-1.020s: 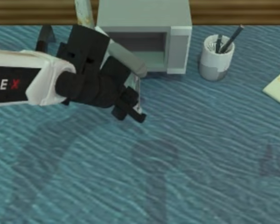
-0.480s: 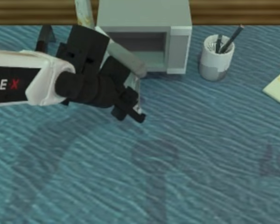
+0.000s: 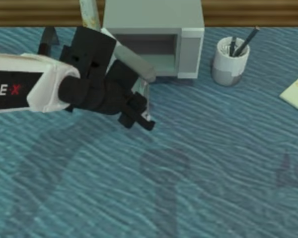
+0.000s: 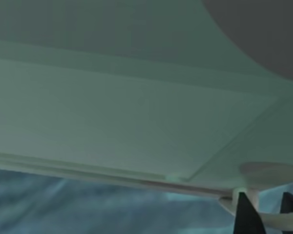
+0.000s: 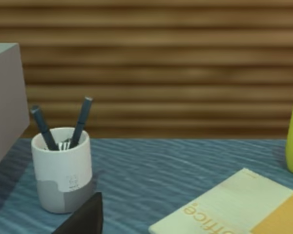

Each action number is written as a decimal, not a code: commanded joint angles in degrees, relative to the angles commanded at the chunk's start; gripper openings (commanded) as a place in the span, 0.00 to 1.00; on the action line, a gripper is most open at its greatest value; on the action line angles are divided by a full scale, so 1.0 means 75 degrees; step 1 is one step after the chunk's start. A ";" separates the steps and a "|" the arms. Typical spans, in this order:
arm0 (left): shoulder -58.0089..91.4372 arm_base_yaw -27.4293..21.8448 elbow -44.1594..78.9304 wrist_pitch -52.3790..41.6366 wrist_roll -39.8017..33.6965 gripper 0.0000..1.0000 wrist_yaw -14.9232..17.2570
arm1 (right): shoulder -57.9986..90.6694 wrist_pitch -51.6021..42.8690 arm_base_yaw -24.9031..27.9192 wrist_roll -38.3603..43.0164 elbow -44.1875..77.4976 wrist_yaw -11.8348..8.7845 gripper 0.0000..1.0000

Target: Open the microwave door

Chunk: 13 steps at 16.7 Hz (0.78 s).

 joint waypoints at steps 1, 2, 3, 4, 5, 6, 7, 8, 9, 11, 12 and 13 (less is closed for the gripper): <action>0.0001 0.0011 -0.0004 -0.0009 0.0019 0.00 0.0013 | 0.0000 0.0000 0.0000 0.0000 0.0000 0.0000 1.00; -0.0004 0.0044 -0.0017 -0.0035 0.0091 0.00 0.0060 | 0.0000 0.0000 0.0000 0.0000 0.0000 0.0000 1.00; -0.0018 0.0083 -0.0030 -0.0065 0.0192 0.00 0.0120 | 0.0000 0.0000 0.0000 0.0000 0.0000 0.0000 1.00; -0.0033 0.0125 -0.0040 -0.0093 0.0298 0.00 0.0183 | 0.0000 0.0000 0.0000 0.0000 0.0000 0.0000 1.00; -0.0050 0.0178 -0.0047 -0.0120 0.0395 0.00 0.0251 | 0.0000 0.0000 0.0000 0.0000 0.0000 0.0000 1.00; -0.0077 0.0227 -0.0049 -0.0140 0.0496 0.00 0.0324 | 0.0000 0.0000 0.0000 0.0000 0.0000 0.0000 1.00; -0.0105 0.0275 -0.0053 -0.0162 0.0607 0.00 0.0395 | 0.0000 0.0000 0.0000 0.0000 0.0000 0.0000 1.00; -0.0122 0.0327 -0.0065 -0.0193 0.0713 0.00 0.0464 | 0.0000 0.0000 0.0000 0.0000 0.0000 0.0000 1.00; -0.0135 0.0381 -0.0083 -0.0230 0.0817 0.00 0.0536 | 0.0000 0.0000 0.0000 0.0000 0.0000 0.0000 1.00; -0.0148 0.0425 -0.0099 -0.0261 0.0911 0.00 0.0598 | 0.0000 0.0000 0.0000 0.0000 0.0000 0.0000 1.00; -0.0148 0.0425 -0.0099 -0.0261 0.0911 0.00 0.0598 | 0.0000 0.0000 0.0000 0.0000 0.0000 0.0000 1.00; -0.0148 0.0425 -0.0099 -0.0261 0.0911 0.00 0.0598 | 0.0000 0.0000 0.0000 0.0000 0.0000 0.0000 1.00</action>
